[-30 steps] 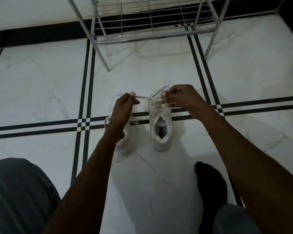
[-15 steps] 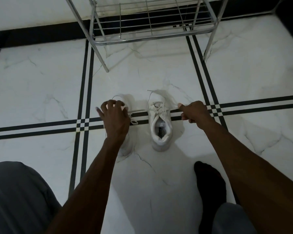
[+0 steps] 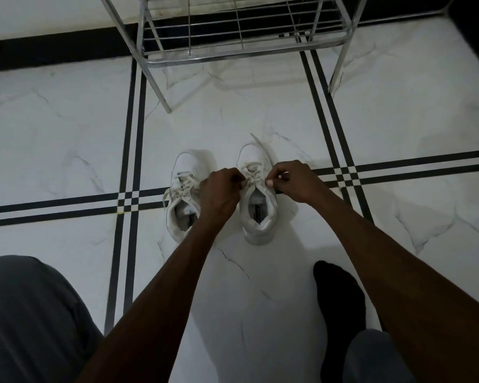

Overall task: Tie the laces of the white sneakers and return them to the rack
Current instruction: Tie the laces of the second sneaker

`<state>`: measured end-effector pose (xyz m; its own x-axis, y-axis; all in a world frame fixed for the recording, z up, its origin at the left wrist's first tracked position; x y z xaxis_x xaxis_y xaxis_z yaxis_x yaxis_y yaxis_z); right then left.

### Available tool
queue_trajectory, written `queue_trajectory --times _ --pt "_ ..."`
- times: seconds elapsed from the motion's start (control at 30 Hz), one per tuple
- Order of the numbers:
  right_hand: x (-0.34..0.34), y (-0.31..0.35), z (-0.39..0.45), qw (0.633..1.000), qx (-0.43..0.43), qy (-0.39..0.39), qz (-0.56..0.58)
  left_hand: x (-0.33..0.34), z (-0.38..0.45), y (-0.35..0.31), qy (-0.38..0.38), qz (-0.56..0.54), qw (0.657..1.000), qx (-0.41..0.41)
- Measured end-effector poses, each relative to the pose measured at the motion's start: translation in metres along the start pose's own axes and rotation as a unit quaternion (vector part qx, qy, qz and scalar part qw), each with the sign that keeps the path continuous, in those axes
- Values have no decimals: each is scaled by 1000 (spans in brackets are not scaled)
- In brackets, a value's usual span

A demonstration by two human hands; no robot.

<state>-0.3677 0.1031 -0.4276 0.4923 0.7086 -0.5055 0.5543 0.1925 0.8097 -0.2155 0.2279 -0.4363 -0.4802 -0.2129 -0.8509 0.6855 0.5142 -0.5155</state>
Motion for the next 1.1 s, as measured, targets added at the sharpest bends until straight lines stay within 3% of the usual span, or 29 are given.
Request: queue_trajectory --times 0.2,0.4,0.6,0.73,1.1 --pt "2 -1 0 996 -10 -9 -91 -5 -3 -7 -19 111 994 1" --pt "9 -7 -5 975 -12 -25 -221 -12 -17 6 -1 269 963 5" --pt "7 -9 0 993 15 2 -113 -6 -13 7 8 187 982 -7" --pt "7 -12 -4 999 16 9 -50 -5 -12 -6 8 72 997 -28" --pt "-1 -9 1 999 10 -32 -22 -4 -7 -5 -13 68 996 -56"
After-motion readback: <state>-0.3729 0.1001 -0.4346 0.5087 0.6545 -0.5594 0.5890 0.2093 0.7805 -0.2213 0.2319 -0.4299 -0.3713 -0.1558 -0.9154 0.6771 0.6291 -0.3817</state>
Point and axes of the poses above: each hand's wrist, its own z-axis towards the middle knuckle, its own x-axis out of the palm, y = z × x, the point moved 5 cm from there along z, towards the middle knuckle, and after that the axes turned 6 degrees about z, right-handed, at the moved point
